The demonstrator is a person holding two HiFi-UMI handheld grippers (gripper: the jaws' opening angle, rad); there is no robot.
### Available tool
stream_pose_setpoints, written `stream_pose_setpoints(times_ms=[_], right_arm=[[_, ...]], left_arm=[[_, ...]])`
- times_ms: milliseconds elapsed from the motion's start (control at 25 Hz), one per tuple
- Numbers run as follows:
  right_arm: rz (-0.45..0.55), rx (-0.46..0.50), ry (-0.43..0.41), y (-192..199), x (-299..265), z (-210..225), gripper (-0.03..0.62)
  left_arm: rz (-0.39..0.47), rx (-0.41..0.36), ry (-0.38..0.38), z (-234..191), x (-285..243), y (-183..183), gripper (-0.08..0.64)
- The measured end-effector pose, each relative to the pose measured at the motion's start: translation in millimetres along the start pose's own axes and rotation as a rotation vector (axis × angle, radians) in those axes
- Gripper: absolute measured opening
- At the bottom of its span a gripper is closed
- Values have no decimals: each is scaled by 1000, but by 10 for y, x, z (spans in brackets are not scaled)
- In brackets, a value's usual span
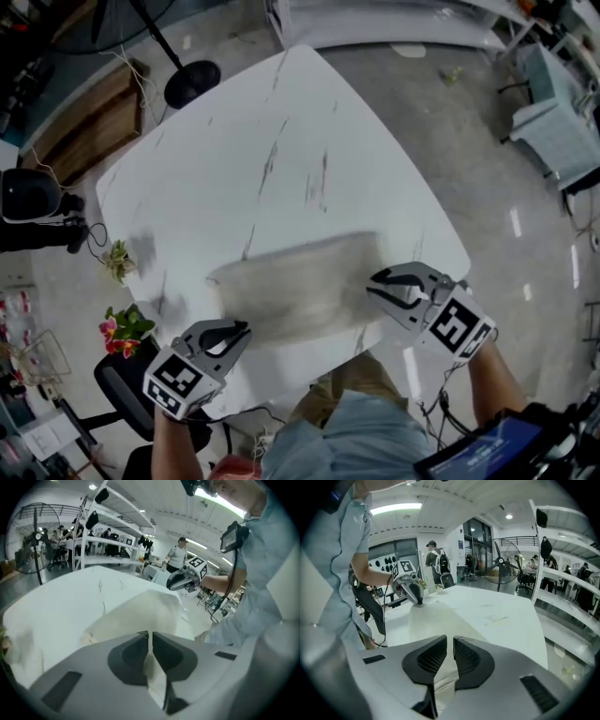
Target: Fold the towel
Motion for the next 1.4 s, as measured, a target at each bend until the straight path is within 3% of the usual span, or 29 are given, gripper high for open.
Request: stream_pose_setpoints(times_ms=[160, 320, 400, 520, 680, 760, 840, 1000, 1160, 1280, 1400], right_arm=[[-72, -57, 15, 440, -150, -207, 51], [-73, -81, 54, 722, -314, -220, 23], [-22, -150, 77, 656, -219, -207, 56], [101, -432, 116, 634, 77, -105, 183], [121, -884, 106, 955, 243, -104, 248], [99, -1024, 61, 1041, 190, -180, 292], [97, -1105, 11, 1040, 94, -245, 345], [181, -1244, -46, 940, -93, -180, 323], [258, -1426, -61, 1045, -213, -58, 121], [336, -1383, -15, 1025, -26, -19, 112], [329, -1279, 72, 876, 227, 9, 109]], left_arm=[[-122, 55, -31, 97, -220, 530, 23], [-132, 79, -36, 15, -260, 531, 18], [-119, 81, -40, 12, -223, 547, 18], [-60, 123, -75, 32, -117, 557, 20], [-20, 98, -159, 163, 15, 568, 20], [7, 72, -194, 245, 108, 531, 20], [37, 57, -223, 327, 207, 491, 20], [92, 41, -272, 465, 376, 418, 20], [133, 42, -316, 595, 553, 389, 20], [170, 46, -343, 711, 678, 327, 20], [201, 59, -373, 807, 780, 276, 20]])
Point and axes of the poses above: the fingertips, and each gripper's own axes: x backward along the fingers, z to its right, y out of its underside, the point moved 7 cm from there along x, backward along the fingers, and after that the axes turned 8 degrees about -x, right-handed, at the moved point
